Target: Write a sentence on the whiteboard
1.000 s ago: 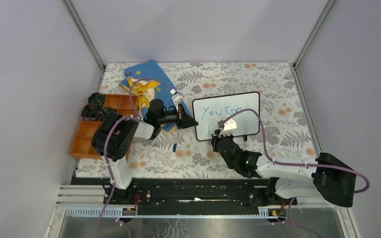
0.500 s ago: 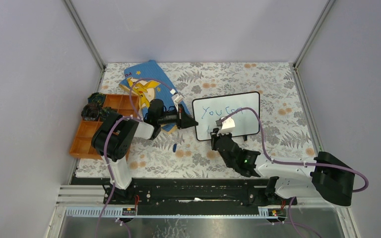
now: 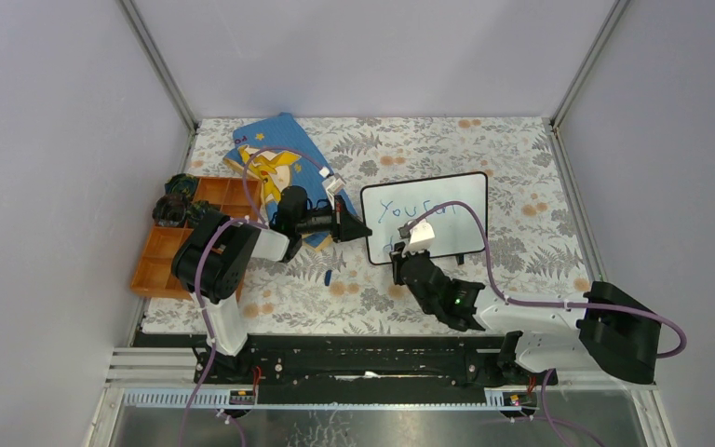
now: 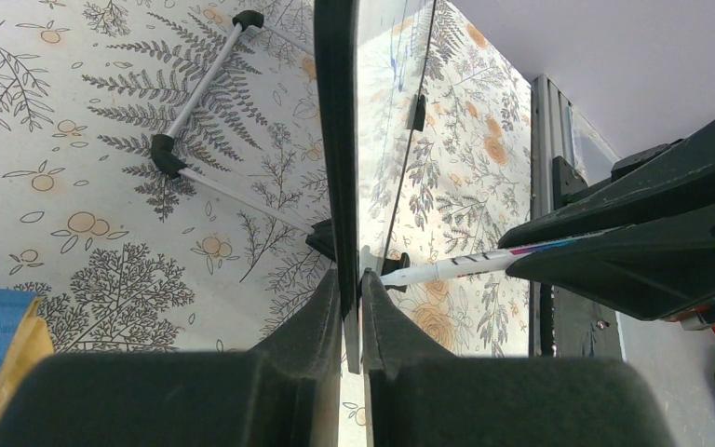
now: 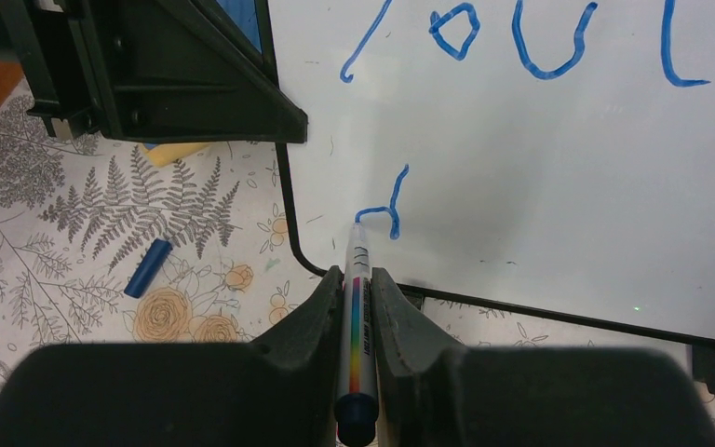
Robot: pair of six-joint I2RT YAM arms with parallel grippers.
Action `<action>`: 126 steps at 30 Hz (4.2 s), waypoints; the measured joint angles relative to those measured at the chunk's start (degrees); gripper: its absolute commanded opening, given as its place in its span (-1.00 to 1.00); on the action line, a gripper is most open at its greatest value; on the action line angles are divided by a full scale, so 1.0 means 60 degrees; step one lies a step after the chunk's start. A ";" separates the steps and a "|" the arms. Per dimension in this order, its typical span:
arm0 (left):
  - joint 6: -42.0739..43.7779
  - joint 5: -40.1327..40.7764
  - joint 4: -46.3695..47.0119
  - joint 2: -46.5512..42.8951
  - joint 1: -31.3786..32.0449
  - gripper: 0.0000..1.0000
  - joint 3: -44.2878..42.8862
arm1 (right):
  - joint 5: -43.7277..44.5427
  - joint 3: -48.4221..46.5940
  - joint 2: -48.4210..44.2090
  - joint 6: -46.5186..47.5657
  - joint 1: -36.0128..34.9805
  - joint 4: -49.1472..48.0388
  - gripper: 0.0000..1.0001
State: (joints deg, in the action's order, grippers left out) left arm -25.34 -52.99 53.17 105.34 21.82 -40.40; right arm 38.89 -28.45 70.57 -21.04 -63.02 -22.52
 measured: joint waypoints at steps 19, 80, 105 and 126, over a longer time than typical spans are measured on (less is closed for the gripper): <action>0.0040 0.0004 -0.0007 0.0000 0.0000 -1.00 0.0000 | 0.0335 0.0000 -0.0375 -0.0331 0.0120 0.0889 -1.00; 0.0109 0.0015 -0.0113 -0.0022 0.0029 -1.00 -0.0022 | 0.0087 0.0164 -0.1013 -0.0568 0.0550 0.1297 -1.00; 0.0124 0.0044 -0.0149 -0.0022 0.0047 -1.00 -0.0033 | 0.0160 0.0000 -0.1198 -0.0248 0.0801 0.1636 -1.00; 0.0160 0.0044 -0.0197 -0.0022 0.0051 -1.00 -0.0047 | 0.0062 -0.0106 -0.1126 0.0040 0.0838 0.1395 -1.00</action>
State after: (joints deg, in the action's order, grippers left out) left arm -24.38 -52.73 51.99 105.21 22.13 -40.69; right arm 39.27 -29.08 63.81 -20.80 -58.00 -14.15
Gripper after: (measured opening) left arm 0.142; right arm 0.193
